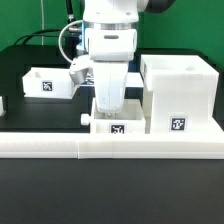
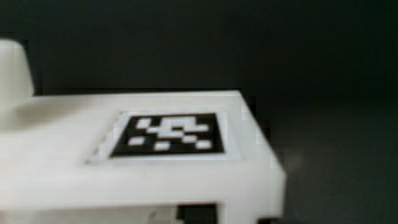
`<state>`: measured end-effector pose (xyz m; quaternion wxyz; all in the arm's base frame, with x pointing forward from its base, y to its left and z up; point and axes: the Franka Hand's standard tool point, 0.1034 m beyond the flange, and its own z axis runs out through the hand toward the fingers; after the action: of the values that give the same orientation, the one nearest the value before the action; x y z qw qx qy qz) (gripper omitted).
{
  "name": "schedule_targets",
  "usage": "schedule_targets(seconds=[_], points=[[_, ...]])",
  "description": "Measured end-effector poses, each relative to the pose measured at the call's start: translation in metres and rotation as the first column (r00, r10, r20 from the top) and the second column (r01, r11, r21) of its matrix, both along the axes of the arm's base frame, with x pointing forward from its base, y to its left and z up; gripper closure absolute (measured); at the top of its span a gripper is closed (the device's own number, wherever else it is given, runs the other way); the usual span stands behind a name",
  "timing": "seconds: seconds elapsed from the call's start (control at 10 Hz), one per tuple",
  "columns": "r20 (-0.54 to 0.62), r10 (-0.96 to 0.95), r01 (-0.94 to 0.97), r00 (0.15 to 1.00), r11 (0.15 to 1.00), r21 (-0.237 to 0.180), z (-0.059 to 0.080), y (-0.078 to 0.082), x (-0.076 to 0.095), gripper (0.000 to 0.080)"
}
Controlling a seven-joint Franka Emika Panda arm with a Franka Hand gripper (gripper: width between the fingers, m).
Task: Assemble drawer
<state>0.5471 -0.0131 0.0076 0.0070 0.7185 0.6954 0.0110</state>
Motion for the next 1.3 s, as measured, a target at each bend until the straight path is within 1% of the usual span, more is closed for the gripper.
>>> schedule_targets(seconds=[0.2,0.4,0.5,1.0,1.3], points=[[-0.002,-0.005,0.005,1.0,1.0,0.0,-0.0003,-0.0007,-0.0007,0.0758],[-0.002,-0.012,0.012,1.0,1.0,-0.002,-0.0002,0.0021,-0.0002,0.0758],[-0.004,-0.016,0.016,1.0,1.0,-0.008,0.0001,0.0019,0.0002,0.0758],[-0.007,-0.02,0.02,1.0,1.0,-0.008,0.0,0.0,-0.0003,0.0758],[-0.016,-0.016,0.016,1.0,1.0,-0.01,0.0059,0.0022,0.0016,0.0758]])
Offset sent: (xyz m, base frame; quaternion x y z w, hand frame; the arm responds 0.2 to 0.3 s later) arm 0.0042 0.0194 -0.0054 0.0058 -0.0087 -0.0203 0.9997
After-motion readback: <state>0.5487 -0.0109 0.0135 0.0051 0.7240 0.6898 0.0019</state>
